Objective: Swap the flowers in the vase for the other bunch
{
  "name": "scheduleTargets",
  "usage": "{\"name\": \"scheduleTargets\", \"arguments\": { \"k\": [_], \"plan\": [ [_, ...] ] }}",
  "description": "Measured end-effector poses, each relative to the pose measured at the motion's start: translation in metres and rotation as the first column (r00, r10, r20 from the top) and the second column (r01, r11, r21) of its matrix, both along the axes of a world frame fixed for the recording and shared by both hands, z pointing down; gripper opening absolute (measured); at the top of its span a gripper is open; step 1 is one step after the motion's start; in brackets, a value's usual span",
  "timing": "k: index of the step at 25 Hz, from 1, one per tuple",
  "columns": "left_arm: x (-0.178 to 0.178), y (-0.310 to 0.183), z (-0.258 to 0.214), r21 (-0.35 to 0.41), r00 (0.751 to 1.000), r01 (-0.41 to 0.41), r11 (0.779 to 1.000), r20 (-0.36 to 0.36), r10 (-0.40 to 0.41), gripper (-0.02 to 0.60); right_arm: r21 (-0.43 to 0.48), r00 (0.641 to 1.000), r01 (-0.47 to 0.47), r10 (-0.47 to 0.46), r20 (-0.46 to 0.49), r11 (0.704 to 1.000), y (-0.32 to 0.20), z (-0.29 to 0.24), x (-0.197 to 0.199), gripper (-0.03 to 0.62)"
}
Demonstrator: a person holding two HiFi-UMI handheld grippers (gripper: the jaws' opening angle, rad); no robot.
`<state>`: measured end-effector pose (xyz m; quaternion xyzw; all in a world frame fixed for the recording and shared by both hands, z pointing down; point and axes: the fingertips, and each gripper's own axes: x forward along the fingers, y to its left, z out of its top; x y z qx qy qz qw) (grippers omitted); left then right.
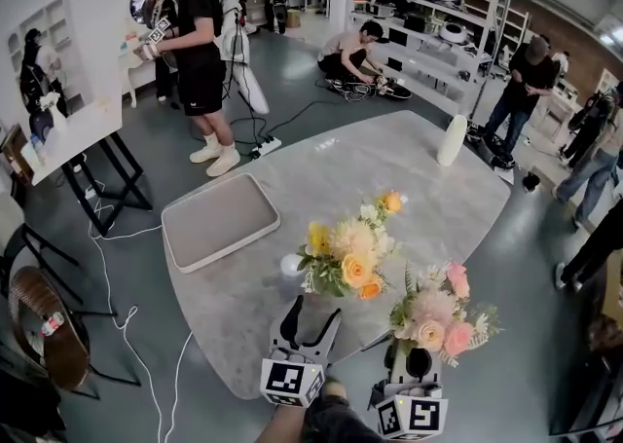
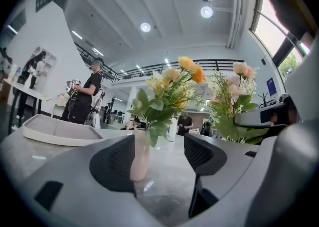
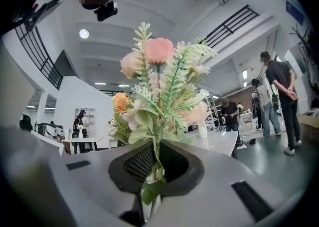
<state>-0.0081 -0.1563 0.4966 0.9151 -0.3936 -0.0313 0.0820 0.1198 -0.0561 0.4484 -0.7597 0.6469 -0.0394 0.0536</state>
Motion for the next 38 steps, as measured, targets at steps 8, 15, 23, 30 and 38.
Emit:
{"name": "scheduleTargets", "arguments": {
  "k": [8,15,23,30,38],
  "plan": [
    [-0.001,-0.020,0.000,0.030,1.000,0.016,0.999,0.007,-0.017,0.327,0.027,0.995,-0.041,0.044,-0.090,0.999,-0.023,-0.006,-0.003,0.040],
    [0.006,-0.028,0.007,0.076,1.000,0.003,0.997,0.023,-0.005,0.353,0.074,0.985,-0.058,0.069,-0.156,0.996,-0.042,0.000,0.010,0.040],
    [0.019,-0.047,0.003,0.115,0.995,-0.022,0.993,0.104,0.010,0.391,0.082,0.983,-0.025,0.039,-0.178,0.996,-0.052,-0.001,0.014,0.040],
    [0.024,-0.061,0.001,0.095,0.994,-0.070,0.993,0.086,0.062,0.397,0.073,0.984,0.000,0.014,-0.179,0.997,-0.055,-0.006,0.015,0.040],
    [0.031,-0.078,-0.012,0.154,0.994,-0.067,0.986,0.097,0.052,0.397,0.061,0.981,0.025,-0.012,-0.195,0.998,-0.065,-0.003,0.009,0.040]
  ]
}}
